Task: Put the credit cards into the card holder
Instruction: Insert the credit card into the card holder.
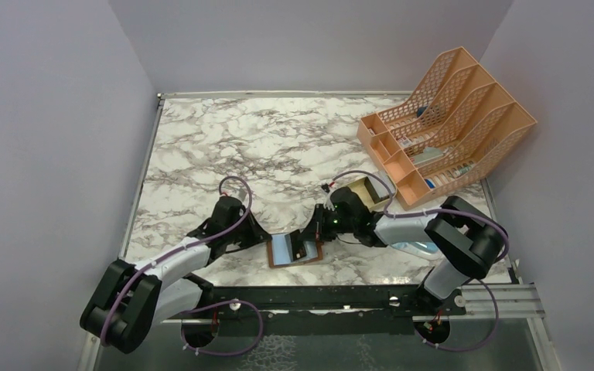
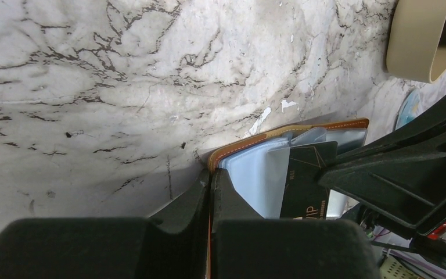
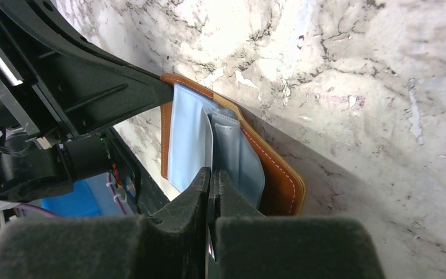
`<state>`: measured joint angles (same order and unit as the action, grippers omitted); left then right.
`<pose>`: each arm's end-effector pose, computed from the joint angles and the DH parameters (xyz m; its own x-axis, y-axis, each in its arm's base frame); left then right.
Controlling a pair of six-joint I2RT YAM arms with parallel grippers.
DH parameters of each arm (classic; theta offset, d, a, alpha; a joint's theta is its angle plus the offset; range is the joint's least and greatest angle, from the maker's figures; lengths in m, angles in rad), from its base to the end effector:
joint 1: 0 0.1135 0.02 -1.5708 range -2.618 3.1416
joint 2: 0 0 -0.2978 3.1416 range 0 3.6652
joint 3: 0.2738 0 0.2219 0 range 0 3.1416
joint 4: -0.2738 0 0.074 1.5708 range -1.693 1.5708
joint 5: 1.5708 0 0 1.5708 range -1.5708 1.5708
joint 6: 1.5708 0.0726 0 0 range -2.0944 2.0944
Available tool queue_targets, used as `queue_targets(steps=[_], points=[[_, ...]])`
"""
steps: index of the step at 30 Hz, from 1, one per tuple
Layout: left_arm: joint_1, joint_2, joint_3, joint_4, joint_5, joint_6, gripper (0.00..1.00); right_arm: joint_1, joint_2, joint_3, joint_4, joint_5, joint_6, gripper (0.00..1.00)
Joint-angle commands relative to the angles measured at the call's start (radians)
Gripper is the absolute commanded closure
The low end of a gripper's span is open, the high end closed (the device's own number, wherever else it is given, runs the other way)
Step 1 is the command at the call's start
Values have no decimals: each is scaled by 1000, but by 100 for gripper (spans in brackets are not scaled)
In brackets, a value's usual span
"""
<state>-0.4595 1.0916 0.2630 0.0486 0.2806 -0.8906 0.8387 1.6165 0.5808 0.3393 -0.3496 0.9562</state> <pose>0.1466 -0.0950 0.1598 -0.8649 -0.4055 -0.2957 -0.1110 0.7292 -0.6752 0.1842 0.2422 0.1666 -0.9617 0.0783 -0.2629 -0.1539 0.6392 0.7535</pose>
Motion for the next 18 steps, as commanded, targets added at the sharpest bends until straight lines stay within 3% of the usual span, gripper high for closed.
queue_targets(steps=[1, 5, 11, 18], points=[[-3, -17, -29, -12, 18, -29, 100, 44, 21, -21, 28, 104, 36, 99], [-2, -24, -42, -7, 15, -46, 100, 66, 28, -4, 3, 116, 50, 97], [-2, -40, -53, -5, 10, -56, 100, 93, -13, 95, -229, 195, -22, 77], [-2, -50, -54, -4, 7, -59, 100, 150, -16, 147, -324, 225, -37, 58]])
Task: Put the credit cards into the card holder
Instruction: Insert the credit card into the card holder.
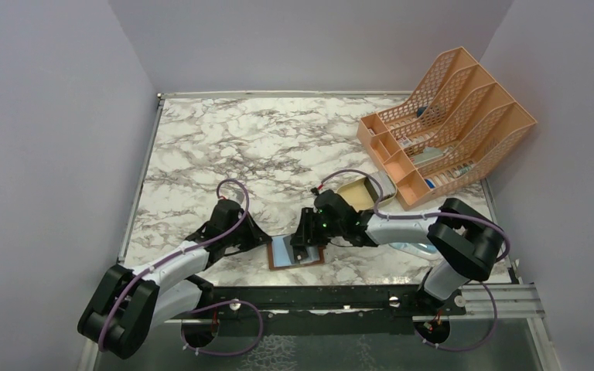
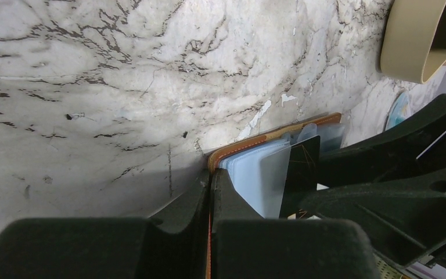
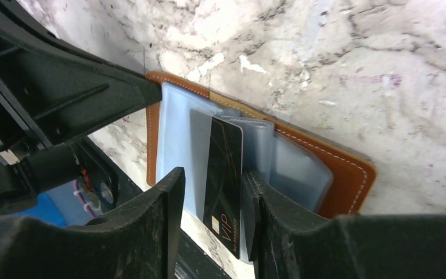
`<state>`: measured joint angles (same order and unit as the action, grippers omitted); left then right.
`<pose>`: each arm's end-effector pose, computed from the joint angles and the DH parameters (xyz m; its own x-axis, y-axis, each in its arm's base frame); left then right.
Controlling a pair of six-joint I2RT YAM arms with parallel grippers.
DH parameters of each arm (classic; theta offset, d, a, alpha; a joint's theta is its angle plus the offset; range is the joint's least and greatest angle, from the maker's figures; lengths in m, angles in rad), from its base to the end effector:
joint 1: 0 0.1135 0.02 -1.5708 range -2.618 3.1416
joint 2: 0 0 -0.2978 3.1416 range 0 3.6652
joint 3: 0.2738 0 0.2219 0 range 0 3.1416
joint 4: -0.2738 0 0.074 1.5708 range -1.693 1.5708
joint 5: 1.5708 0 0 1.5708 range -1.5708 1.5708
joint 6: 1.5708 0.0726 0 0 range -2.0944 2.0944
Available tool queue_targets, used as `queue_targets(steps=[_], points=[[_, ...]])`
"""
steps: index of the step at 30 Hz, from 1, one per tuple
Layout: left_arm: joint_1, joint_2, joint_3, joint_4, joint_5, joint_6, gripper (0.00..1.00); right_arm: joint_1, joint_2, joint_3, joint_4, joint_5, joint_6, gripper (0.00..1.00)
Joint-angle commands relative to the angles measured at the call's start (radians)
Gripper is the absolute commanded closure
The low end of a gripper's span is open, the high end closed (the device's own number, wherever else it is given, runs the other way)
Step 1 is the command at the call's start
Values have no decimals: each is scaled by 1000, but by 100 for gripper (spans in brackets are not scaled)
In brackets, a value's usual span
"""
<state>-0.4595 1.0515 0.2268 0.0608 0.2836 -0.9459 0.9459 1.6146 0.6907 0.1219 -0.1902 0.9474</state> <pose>0.1389 -0.0914 0.1565 -0.8549 -0.4457 -0.2655 -0.1478 0.6998 -0.6989 0.1706 0.2600 0.1723 -0.9545 0.0396 -0.2956 -0.1684 0.7464 0.6438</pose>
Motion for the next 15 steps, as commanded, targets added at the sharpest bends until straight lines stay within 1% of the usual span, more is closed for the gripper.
queue_targets(steps=[1, 7, 15], points=[[-2, -10, -20, -17, 5, -4, 100, 50, -11, 48, -119, 72, -30, 58], [-2, -14, -25, -18, 4, -1, 100, 70, 13, 121, -234, 123, -57, 55], [-3, -16, -27, -19, -1, -4, 100, 73, -27, 172, -352, 199, -89, 53]])
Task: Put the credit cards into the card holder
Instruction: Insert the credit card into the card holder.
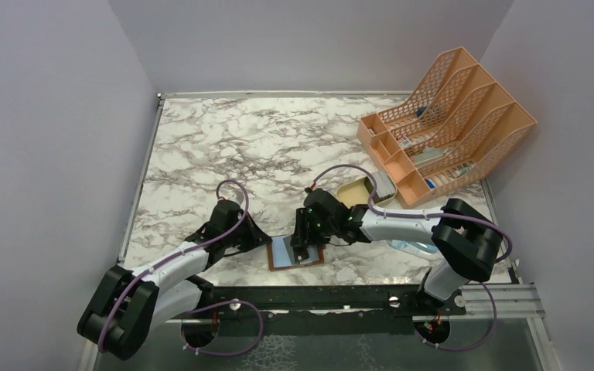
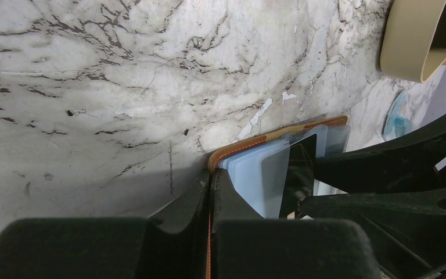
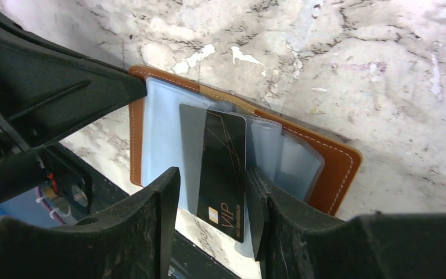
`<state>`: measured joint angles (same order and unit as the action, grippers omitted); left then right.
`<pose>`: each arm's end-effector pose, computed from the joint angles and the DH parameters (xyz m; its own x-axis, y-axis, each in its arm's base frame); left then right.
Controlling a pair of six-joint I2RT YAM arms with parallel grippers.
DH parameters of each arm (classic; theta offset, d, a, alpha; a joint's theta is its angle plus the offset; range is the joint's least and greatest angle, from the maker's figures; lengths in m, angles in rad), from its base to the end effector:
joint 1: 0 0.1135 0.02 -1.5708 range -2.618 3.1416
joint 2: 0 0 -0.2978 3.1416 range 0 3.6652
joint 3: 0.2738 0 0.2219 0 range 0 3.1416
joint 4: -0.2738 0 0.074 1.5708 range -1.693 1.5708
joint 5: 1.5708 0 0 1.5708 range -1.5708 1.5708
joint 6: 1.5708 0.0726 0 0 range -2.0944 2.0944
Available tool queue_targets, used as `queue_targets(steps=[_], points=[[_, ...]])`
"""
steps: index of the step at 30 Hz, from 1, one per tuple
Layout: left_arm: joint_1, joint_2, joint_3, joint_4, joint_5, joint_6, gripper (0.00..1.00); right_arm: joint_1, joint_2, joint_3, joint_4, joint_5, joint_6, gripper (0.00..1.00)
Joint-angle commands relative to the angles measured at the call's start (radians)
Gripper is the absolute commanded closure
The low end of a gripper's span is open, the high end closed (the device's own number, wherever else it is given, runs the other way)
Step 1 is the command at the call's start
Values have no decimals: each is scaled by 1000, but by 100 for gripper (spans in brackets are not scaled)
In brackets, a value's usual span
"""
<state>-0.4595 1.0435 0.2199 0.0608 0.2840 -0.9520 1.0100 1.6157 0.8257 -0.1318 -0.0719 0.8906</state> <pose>0.1373 -0.0906 0.1556 -0.8539 -0.4499 -0.2616 -0.1522 0.6966 -0.7012 0.1630 0.2694 0.1848 -0.9411 -0.0405 -0.3356 -0.2163 0.8350 0.5059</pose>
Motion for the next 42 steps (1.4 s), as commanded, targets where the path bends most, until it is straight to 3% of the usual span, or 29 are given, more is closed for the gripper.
queue_targets(steps=[1, 20, 33, 42], points=[[-2, -8, -20, -18, -2, 2, 100, 8, -32, 41, -108, 84, -37, 54], [-4, -16, -22, -18, -10, -13, 100, 53, 14, 80, -100, 27, -31, 55], [-5, -63, -49, -18, -37, -67, 100, 61, 23, 68, -102, 43, 16, 69], [-8, -84, -58, -18, -46, -79, 100, 65, 45, 60, -5, -42, 17, 64]])
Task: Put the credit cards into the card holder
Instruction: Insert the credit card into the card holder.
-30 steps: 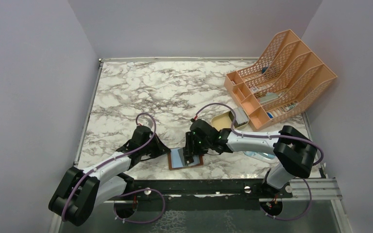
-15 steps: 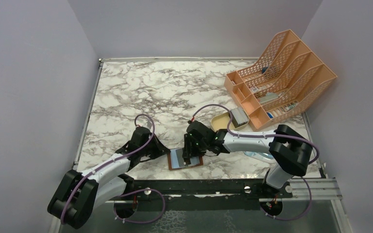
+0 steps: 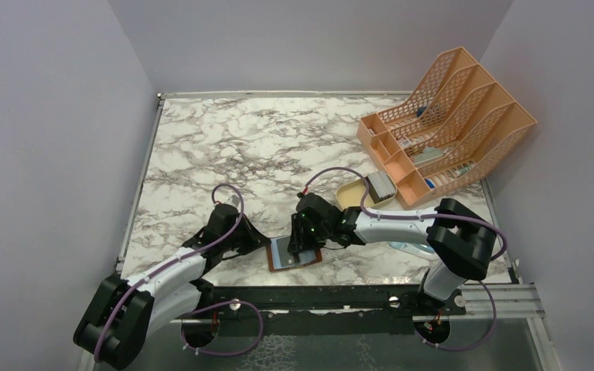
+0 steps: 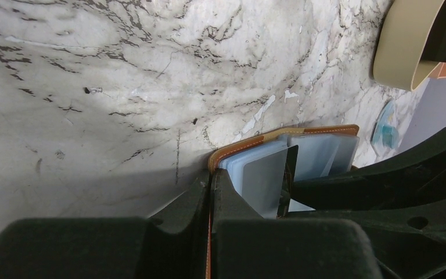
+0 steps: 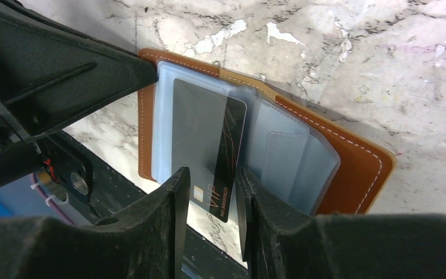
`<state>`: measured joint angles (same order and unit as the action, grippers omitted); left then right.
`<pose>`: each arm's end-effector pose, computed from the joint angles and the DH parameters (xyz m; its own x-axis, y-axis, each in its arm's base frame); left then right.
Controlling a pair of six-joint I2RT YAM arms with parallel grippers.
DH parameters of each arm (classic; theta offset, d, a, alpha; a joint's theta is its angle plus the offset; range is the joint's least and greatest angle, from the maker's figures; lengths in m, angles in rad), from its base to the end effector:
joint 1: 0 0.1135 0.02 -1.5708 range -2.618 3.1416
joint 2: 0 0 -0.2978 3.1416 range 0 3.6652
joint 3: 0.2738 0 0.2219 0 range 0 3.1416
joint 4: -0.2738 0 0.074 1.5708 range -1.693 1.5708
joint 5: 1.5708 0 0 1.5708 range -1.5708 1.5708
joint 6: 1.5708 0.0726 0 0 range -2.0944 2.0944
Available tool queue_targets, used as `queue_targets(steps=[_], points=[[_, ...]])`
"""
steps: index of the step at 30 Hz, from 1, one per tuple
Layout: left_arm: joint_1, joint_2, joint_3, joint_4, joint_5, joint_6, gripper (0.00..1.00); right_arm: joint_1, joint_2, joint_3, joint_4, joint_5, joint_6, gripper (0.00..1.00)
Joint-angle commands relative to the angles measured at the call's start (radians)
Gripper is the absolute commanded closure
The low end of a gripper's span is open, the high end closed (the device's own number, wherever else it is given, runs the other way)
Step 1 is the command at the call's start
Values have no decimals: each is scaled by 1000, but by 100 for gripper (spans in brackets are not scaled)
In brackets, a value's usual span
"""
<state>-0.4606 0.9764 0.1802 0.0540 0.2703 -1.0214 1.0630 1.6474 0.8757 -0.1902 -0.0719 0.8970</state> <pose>0.1272 -0.0848 0.1522 -0.8318 -0.5047 -0.2309 -0.2006 0.6613 -0.7228 0.1518 0.2835 0.1844 -0.9456 -0.0963 -0.3108 -0.2446 0.8403 0.4837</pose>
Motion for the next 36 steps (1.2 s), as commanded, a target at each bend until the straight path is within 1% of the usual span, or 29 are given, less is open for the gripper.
queue_targets(steps=[1, 4, 12, 18, 24, 26, 32, 36], points=[[-7, -17, -18, -11, -33, -10, 100, 15, 20, 17, 56, -46, 9, 64], [-7, -18, -17, -9, -31, -12, 100, 18, 24, 29, 75, -59, 1, 65], [-10, -22, -9, -6, -29, -19, 100, 20, 37, 20, 80, -65, 0, 74], [-13, -12, -9, 5, -20, -19, 100, 19, 34, 27, 55, -44, -10, 71], [-13, 1, 7, 3, -20, 29, 100, 19, -7, 47, -86, 67, -57, 66], [-13, 16, 21, 2, -14, 48, 100, 20, -13, 69, -152, 110, -74, 66], [-14, 73, 74, -2, -6, 106, 100, 20, -50, 100, -280, 245, -99, 66], [-13, 102, 106, -11, -1, 134, 100, 20, -57, 110, -317, 299, -124, 67]])
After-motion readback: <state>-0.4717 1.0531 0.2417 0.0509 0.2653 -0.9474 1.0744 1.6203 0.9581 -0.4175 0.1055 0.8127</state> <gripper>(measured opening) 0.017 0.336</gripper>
